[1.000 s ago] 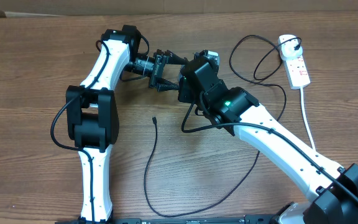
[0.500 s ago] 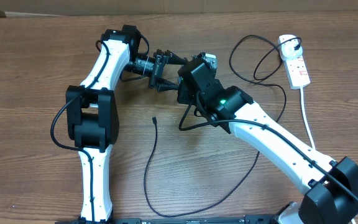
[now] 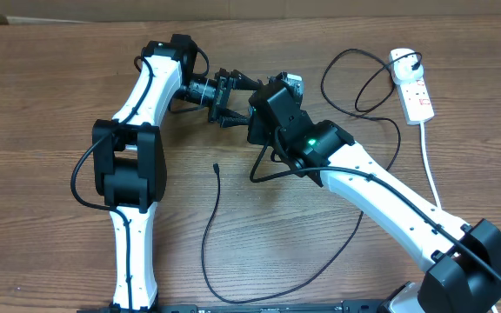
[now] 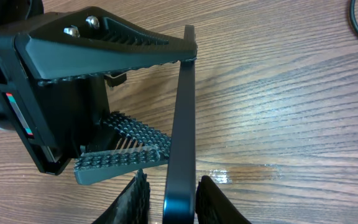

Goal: Plug charger to phone and switch on socket
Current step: 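Close the right gripper on the phone's side edge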

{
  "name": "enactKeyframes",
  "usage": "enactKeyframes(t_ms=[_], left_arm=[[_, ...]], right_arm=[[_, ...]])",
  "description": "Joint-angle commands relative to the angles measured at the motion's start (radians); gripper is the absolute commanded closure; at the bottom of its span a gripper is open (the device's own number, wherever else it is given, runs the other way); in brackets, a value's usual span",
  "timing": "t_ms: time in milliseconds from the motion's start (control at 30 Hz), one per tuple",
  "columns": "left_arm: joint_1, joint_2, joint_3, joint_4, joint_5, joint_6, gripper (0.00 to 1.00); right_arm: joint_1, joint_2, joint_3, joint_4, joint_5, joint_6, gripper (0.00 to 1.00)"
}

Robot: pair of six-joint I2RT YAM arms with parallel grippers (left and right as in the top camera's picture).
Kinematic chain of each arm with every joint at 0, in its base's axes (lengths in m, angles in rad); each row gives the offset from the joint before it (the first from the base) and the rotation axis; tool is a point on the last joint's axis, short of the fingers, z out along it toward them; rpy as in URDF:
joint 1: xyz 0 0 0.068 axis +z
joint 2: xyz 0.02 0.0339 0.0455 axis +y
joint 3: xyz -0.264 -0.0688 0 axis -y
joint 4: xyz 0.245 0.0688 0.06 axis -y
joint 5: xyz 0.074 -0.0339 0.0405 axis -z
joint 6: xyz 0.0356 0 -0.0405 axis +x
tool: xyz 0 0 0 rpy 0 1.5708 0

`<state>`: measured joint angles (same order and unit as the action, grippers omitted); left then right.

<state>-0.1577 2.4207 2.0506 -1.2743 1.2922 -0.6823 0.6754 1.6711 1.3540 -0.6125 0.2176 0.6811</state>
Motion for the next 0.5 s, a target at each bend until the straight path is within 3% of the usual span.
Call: enactKeyframes(t_ms=[0,467], left_arm=[[-0.008,-0.001,0.028,0.000,0.035,-0.014,0.39],[-0.014,-0.001,0.028,0.000,0.034,-0.013,0.39]], right_arm=[[-0.003,0.008,0.026,0.008,0.018,0.005,0.76],[-0.003,0.037,0.026,0.010,0.019,0.011,0.79]])
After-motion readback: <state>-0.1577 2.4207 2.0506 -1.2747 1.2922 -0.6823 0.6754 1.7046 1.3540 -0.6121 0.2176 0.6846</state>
